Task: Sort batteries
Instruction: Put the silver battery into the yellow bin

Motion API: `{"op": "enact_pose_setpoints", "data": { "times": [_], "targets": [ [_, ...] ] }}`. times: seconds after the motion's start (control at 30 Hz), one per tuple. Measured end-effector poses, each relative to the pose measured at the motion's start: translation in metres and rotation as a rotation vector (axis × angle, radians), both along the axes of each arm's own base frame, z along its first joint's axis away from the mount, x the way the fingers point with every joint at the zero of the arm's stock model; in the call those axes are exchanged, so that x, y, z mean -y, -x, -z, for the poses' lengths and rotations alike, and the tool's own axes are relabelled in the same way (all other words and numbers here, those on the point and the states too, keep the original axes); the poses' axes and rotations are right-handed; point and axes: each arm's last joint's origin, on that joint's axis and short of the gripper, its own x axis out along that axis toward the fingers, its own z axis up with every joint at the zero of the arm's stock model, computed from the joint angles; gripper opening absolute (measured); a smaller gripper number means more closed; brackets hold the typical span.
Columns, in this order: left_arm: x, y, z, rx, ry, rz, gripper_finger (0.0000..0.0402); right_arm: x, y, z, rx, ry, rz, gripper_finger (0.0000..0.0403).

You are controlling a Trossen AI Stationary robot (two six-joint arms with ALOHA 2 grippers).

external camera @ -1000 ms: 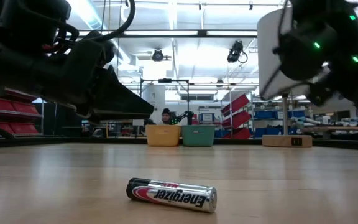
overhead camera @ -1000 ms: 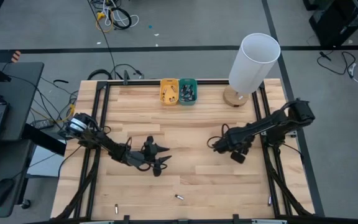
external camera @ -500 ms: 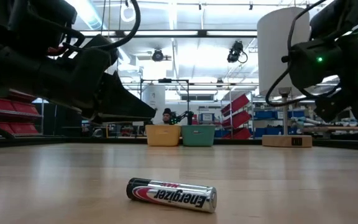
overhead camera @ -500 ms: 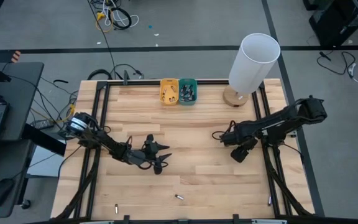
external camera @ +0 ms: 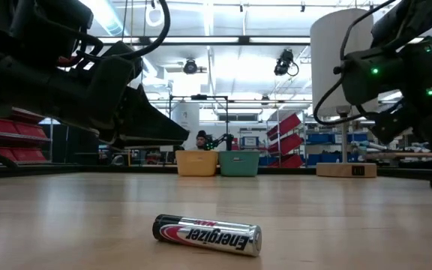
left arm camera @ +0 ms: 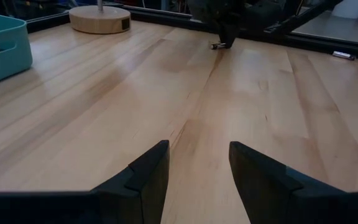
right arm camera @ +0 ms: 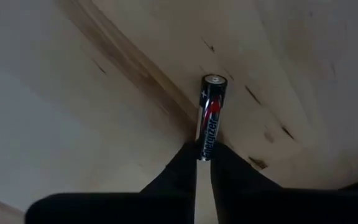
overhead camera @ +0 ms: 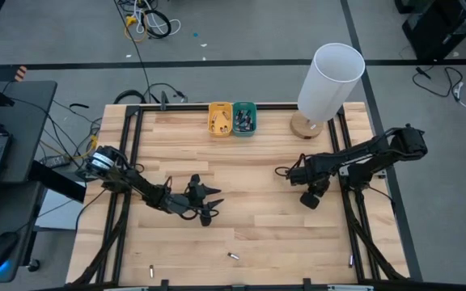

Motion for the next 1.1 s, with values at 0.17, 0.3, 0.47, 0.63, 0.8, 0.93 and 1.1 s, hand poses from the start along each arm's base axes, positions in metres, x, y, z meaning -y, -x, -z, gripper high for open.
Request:
{"op": "enact_pose_setpoints", "data": {
  "times": [0.17, 0.3, 0.47, 0.63, 0.8, 0.93, 1.1],
  "targets": [
    [0.0, 0.0, 0.0, -0.001, 0.0, 0.0, 0.0183, 0.0, 0.0, -0.001, 0.001, -0.01, -0.015, 0.0014],
    [0.0, 0.0, 0.001, -0.008, -0.002, 0.004, 0.0183, 0.003, -0.011, -0.01, 0.064, 0.066, -0.039, 0.0008],
    [0.001, 0.0, 0.001, -0.015, 0.017, 0.063, 0.0183, 0.005, -0.031, -0.029, 0.19, 0.101, -0.074, 0.0016],
    [0.001, 0.0, 0.001, -0.018, 0.013, 0.071, 0.0183, 0.015, -0.067, -0.051, 0.474, 0.196, -0.161, 0.0016],
    [-0.001, -0.001, 0.001, -0.012, 0.016, 0.066, 0.0183, 0.044, -0.102, -0.072, 0.86, 0.362, -0.158, 0.0017],
    [-0.003, -0.002, 0.001, -0.014, 0.012, 0.058, 0.0183, 0.075, -0.11, -0.086, 1.035, 0.439, -0.13, 0.0016],
    [-0.008, -0.004, 0.0, -0.008, 0.012, 0.04, 0.0183, 0.111, -0.12, -0.081, 1.037, 0.478, -0.085, 0.0016]
  ]
}}
